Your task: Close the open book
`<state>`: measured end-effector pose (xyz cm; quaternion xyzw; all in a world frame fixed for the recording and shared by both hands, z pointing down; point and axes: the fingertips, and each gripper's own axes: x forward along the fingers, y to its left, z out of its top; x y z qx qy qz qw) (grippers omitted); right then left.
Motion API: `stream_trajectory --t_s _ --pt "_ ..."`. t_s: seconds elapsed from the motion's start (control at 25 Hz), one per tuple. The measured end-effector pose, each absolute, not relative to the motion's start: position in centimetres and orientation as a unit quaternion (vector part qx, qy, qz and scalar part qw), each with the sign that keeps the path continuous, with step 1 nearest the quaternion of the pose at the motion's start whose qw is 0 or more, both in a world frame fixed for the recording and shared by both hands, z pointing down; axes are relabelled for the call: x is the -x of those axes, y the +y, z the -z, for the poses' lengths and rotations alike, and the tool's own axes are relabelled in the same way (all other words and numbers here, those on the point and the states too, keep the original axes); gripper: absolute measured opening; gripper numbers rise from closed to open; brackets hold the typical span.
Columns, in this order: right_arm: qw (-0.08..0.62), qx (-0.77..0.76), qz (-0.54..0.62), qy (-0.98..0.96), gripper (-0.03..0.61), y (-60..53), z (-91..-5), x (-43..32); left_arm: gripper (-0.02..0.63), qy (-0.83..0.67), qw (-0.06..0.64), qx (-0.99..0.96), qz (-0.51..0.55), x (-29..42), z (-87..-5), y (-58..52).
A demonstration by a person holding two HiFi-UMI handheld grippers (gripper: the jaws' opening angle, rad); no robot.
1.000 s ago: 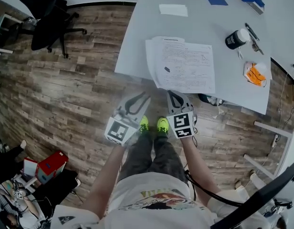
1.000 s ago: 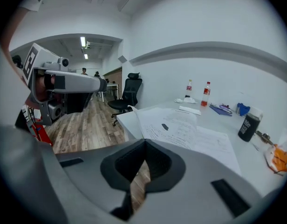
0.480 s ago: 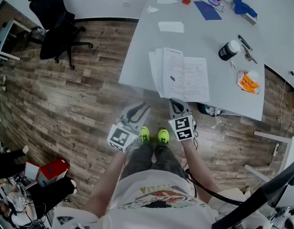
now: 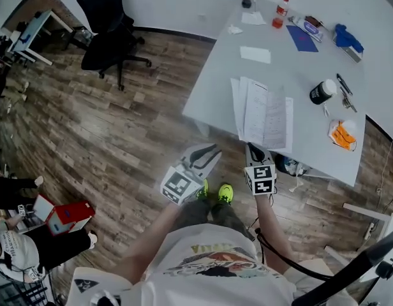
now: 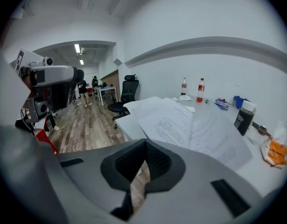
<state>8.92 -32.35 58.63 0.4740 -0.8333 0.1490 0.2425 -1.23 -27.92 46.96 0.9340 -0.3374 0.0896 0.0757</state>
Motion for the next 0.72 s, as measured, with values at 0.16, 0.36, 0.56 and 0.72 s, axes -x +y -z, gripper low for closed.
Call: stream_trajectory --t_s 0.16,0.36,0.56,0.72 --pt "0.230 -0.484 -0.159 -0.829 0.018 -32.2 -58.3 -10.0 0.054 -0.336 0.075 -0.935 -0.089 0.7 -46.2 -27.4" --pt "0.213 -0.496 -0.174 -0.824 0.018 -32.0 -58.0 -11.2 0.054 -0.337 0.072 -0.934 -0.091 0.3 -46.0 -27.1" --pt "0.208 -0.504 -0.180 -0.819 0.018 -31.8 -57.7 -12.6 0.054 -0.332 0.068 -0.937 -0.091 -0.6 -45.7 -27.1" --pt "0.207 -0.510 -0.184 -0.814 0.018 -31.6 -57.5 -13.8 0.054 -0.327 0.065 -0.939 -0.090 -1.7 -45.5 -27.0"
